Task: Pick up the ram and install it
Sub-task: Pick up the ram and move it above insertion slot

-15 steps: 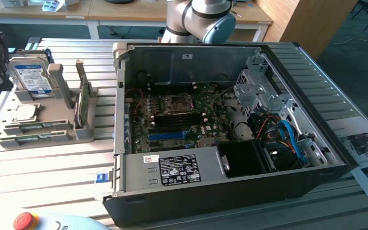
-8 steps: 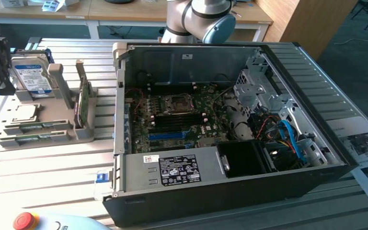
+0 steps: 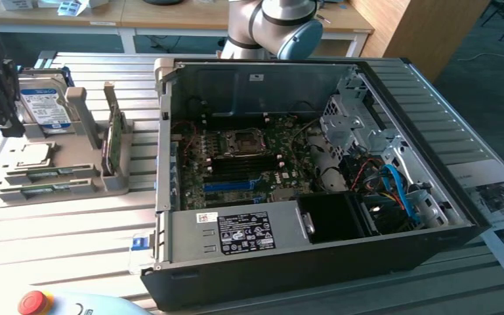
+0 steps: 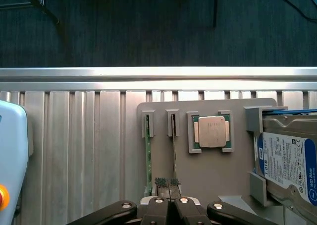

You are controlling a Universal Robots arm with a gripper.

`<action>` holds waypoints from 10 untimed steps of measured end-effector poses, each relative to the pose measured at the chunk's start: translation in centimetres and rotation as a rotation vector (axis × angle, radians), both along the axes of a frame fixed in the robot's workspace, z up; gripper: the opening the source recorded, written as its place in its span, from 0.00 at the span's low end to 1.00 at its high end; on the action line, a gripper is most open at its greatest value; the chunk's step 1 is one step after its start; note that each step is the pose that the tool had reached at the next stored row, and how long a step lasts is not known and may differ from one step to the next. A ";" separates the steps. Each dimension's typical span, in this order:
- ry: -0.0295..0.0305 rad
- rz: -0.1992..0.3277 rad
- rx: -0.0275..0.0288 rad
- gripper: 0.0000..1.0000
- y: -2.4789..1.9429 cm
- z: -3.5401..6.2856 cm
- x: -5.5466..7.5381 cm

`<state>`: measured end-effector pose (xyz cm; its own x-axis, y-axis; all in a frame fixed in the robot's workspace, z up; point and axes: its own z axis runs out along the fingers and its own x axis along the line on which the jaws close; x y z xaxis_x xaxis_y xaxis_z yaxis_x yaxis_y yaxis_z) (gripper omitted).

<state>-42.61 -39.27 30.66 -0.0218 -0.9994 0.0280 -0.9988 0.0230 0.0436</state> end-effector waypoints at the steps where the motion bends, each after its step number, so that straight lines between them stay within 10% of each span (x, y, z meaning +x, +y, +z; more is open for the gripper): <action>1: 0.0001 0.000 -0.0011 0.10 0.00 -0.14 0.0; 10: 0.0003 0.001 -0.0068 0.10 0.00 -0.88 0.0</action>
